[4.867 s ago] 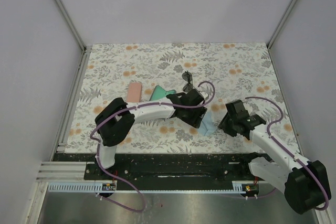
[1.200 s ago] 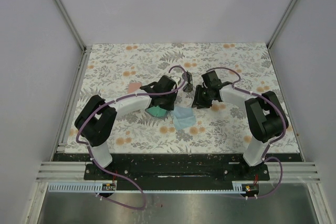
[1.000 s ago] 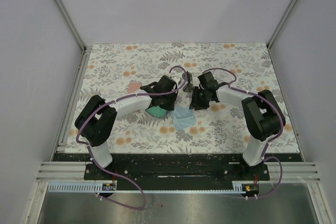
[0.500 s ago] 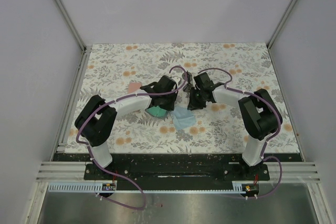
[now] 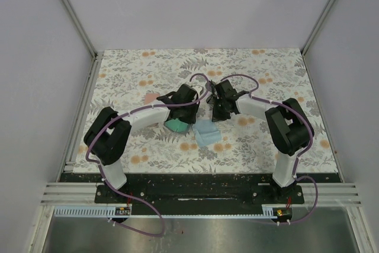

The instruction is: Organize the sunglasses

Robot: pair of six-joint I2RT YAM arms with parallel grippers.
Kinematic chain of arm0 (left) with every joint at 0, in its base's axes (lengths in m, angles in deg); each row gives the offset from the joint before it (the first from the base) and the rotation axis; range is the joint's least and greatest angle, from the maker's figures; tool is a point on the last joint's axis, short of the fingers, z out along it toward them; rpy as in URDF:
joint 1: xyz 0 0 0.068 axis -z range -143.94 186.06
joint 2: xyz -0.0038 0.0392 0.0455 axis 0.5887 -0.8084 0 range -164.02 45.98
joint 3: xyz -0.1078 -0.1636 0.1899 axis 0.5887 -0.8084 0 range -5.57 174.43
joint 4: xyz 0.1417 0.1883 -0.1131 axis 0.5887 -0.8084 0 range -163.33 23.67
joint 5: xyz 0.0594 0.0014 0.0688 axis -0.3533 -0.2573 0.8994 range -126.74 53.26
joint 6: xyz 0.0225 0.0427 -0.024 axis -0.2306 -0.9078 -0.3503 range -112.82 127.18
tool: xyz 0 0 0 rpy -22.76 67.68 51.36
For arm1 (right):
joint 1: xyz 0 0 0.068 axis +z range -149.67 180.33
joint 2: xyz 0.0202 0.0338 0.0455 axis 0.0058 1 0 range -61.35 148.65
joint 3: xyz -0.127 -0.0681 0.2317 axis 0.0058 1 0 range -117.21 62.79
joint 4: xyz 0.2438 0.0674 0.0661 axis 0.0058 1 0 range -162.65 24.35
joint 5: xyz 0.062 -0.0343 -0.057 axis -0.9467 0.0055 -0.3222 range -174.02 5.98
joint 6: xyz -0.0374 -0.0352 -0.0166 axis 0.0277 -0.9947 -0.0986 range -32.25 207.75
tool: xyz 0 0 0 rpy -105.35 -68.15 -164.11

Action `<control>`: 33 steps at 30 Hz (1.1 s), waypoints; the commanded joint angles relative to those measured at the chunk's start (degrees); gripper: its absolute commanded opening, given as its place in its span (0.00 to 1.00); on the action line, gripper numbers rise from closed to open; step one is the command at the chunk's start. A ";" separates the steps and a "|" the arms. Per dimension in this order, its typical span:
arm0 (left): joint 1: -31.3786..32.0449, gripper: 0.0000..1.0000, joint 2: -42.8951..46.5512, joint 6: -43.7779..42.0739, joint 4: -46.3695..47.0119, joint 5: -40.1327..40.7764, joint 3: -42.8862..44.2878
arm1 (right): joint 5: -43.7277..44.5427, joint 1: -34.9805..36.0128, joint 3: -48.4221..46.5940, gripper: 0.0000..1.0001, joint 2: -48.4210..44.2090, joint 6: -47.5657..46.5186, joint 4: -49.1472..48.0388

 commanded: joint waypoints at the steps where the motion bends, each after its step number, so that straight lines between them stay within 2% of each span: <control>1: -0.34 0.00 0.36 -2.04 3.46 -1.55 1.50 | 7.56 0.32 -1.02 0.00 -0.19 -1.42 2.81; 10: -0.87 0.00 -2.72 -3.80 3.64 -2.25 5.81 | 11.43 -1.25 -4.71 0.00 -0.10 -2.91 6.06; 28: -1.66 0.00 -9.93 -6.61 5.75 -3.66 11.44 | 12.13 -2.93 -0.67 0.00 -11.96 -3.97 7.30; 33: -1.66 0.00 -10.37 -6.88 6.37 -4.45 12.32 | 12.92 -3.98 -1.19 0.00 -11.53 -4.49 8.44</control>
